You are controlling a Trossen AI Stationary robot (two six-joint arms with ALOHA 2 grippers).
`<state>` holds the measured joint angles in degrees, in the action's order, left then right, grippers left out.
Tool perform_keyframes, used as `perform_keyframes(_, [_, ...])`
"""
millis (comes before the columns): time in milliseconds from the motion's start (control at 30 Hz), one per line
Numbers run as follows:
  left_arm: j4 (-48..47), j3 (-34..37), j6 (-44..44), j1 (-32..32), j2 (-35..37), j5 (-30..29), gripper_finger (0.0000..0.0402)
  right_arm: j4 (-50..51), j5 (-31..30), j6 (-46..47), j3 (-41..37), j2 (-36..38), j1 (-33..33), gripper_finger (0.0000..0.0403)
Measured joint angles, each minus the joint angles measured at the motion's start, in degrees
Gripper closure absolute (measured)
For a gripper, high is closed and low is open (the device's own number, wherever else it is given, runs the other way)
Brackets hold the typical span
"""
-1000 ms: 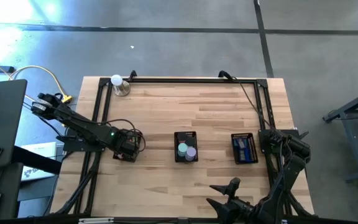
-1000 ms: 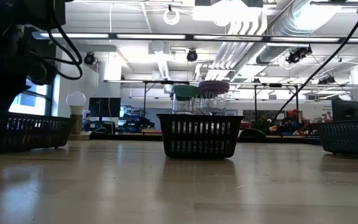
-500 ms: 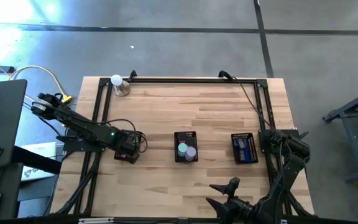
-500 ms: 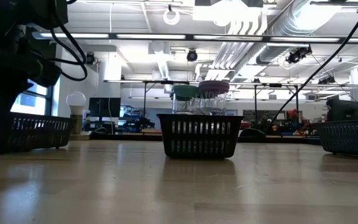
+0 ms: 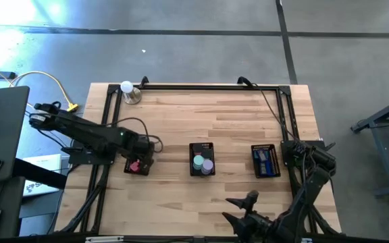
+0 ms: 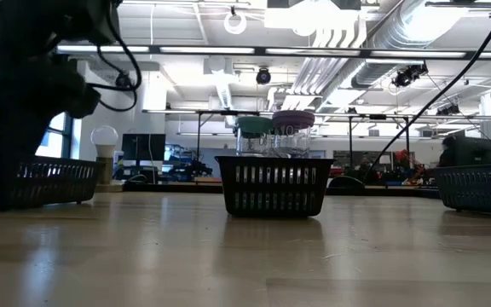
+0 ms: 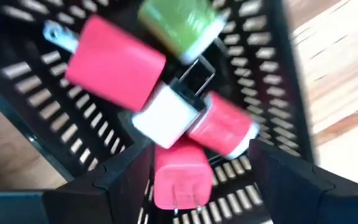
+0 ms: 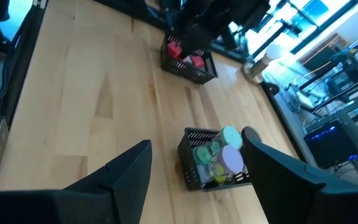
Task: Pick & Place Office items
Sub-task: Return to Home Position
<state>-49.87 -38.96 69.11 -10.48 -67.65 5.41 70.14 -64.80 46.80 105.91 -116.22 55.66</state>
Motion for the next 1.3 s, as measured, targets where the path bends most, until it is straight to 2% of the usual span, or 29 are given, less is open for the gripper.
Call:
perform_keyframes(233, [1.0,0.0,-0.2,3.4,10.2,-3.7,0.0139,-2.6,2.3,-0.5,0.0,-1.0,-0.9,0.0158])
perform_keyframes(467, [4.3,0.0,-0.7,0.9,19.3,-8.9,0.0139,-2.6,8.6,-4.9,0.0,-2.4,-2.8,0.0158])
perform_keyframes(600, [6.1,0.0,-0.4,-1.9,20.4,-10.0,0.0139,-2.6,13.7,-4.9,0.0,-2.4,-4.3,0.0158])
perform_keyframes(767, [8.6,0.0,-3.9,-5.0,19.1,-10.7,0.0140,-1.9,14.0,-5.0,0.0,-2.4,-5.2,0.0167])
perform_keyframes(900, [8.8,0.0,-3.8,-5.8,18.8,-14.4,0.0148,0.0,13.8,-5.5,0.0,-2.4,-5.2,0.0213])
perform_keyframes(1033, [8.6,0.0,-6.5,-5.3,19.4,-15.1,0.0178,5.5,13.8,-6.5,0.0,-2.3,-5.1,0.0295])
perform_keyframes(1167, [6.9,0.0,-11.9,-3.8,20.8,-17.0,0.0234,17.0,12.0,-5.4,0.0,-2.2,-6.3,0.0384])
perform_keyframes(1233, [6.1,0.0,-15.2,-3.1,21.3,-20.3,0.0268,19.9,9.5,-3.2,-0.2,-1.9,-7.9,0.0394])
perform_keyframes(1300, [5.2,0.0,-18.6,-2.1,21.6,-23.2,0.0306,18.2,9.8,-7.0,-2.3,0.4,-9.8,0.0398])
